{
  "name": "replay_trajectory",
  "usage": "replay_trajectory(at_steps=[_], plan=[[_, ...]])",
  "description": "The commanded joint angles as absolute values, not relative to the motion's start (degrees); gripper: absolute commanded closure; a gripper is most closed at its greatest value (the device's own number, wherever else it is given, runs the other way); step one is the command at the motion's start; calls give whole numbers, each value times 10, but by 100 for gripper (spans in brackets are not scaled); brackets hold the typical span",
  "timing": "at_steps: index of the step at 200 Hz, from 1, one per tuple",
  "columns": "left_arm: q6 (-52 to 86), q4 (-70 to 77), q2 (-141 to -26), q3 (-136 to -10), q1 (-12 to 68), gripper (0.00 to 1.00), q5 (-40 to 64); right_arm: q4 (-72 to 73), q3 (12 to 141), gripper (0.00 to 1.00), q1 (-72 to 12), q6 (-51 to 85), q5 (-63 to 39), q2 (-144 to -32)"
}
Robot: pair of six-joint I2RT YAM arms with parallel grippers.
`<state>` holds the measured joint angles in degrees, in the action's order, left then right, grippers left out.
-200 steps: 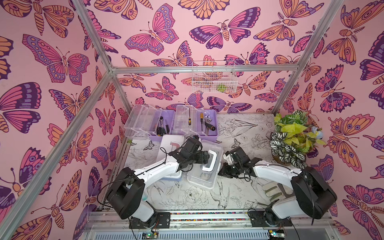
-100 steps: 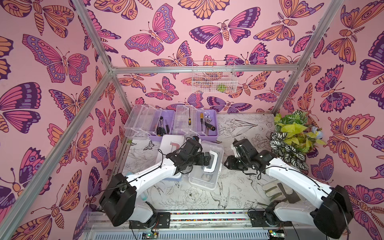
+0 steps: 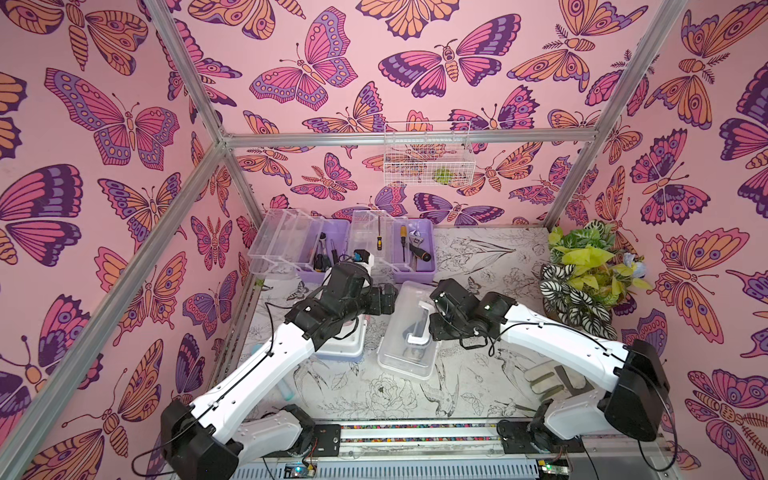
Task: Close toolboxes
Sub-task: Move the toolbox to the corner of the board.
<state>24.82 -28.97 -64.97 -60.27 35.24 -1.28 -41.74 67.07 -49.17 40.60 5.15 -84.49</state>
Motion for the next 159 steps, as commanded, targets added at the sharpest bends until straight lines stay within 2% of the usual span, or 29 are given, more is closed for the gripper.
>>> replay_trajectory(at_steps=[1, 74, 104, 133, 159], plan=[[231, -355, -622, -576, 349, 3, -40, -394, 683, 43, -495, 420, 45, -868], [232, -365, -596, -542, 344, 1, -45, -365, 675, 44, -495, 444, 34, -897], [253, -324, -583, -527, 332, 1, -1, -409, 688, 48, -492, 435, 56, -919], [261, -304, -567, -509, 326, 1, 15, -433, 665, 54, -468, 422, 69, -905], [269, -305, -553, -499, 317, 1, 26, -448, 636, 57, -432, 408, 78, -848]])
